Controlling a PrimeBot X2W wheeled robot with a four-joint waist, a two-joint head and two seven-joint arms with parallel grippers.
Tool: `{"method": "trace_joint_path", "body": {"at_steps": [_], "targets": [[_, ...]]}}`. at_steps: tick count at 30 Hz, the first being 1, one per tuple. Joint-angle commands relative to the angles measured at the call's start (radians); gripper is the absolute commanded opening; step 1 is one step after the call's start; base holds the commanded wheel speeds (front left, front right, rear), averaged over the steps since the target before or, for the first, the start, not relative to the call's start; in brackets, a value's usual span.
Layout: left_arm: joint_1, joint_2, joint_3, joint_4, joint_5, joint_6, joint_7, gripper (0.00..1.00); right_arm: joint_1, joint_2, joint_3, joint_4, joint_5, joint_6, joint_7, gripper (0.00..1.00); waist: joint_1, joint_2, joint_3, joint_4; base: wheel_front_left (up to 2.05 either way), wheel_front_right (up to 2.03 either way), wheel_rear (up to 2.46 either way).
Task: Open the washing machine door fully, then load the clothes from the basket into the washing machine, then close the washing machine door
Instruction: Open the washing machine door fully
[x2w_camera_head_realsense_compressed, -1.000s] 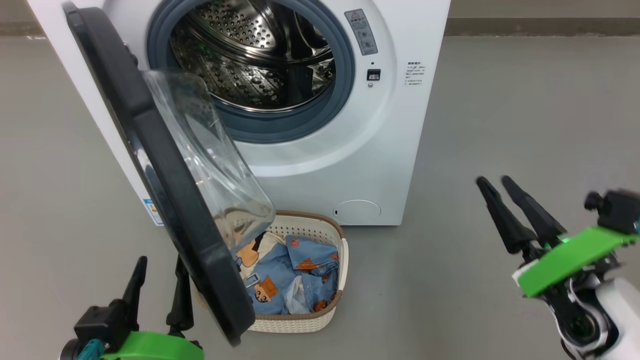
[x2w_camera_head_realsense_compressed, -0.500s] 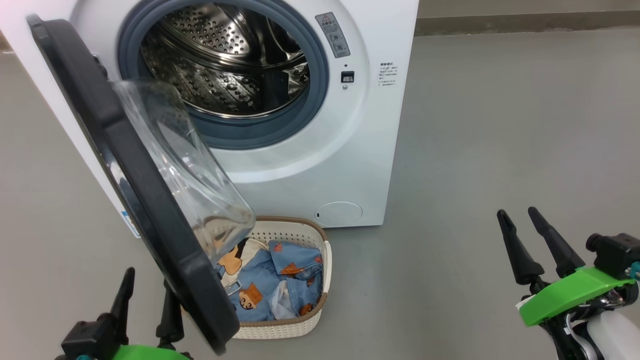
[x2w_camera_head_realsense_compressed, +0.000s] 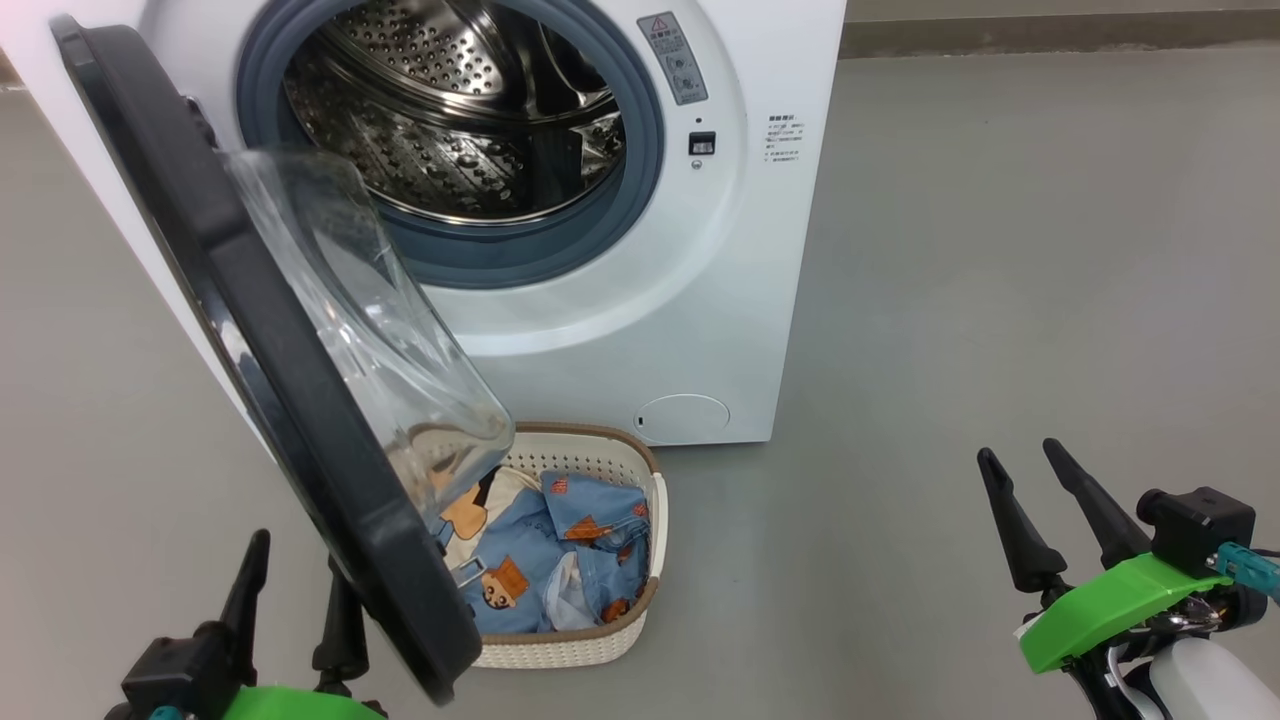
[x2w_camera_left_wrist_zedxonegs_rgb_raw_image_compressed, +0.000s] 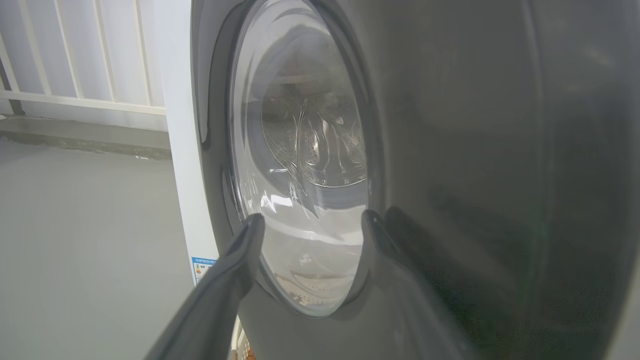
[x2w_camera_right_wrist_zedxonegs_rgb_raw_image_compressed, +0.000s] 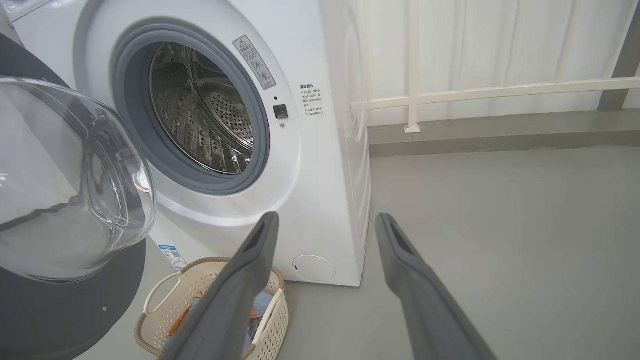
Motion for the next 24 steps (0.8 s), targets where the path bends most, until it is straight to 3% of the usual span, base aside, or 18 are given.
{"method": "trace_joint_path", "body": {"at_steps": [1, 24], "targets": [[-0.026, 0.019, 0.029, -0.030, -0.008, 0.007, 0.000, 1.00, -0.010, -0.010, 0.002, -0.028, -0.018, 0.006, -0.013, 1.00, 0.0000, -0.0001, 0.001, -0.001, 0.00, 0.00, 0.00], [-0.019, 0.036, 0.032, -0.024, -0.024, 0.019, -0.007, 1.00, -0.008, 0.008, -0.002, -0.041, -0.036, 0.006, -0.013, 1.00, 0.0000, -0.0001, -0.007, -0.023, 0.00, 0.00, 0.00]]}}
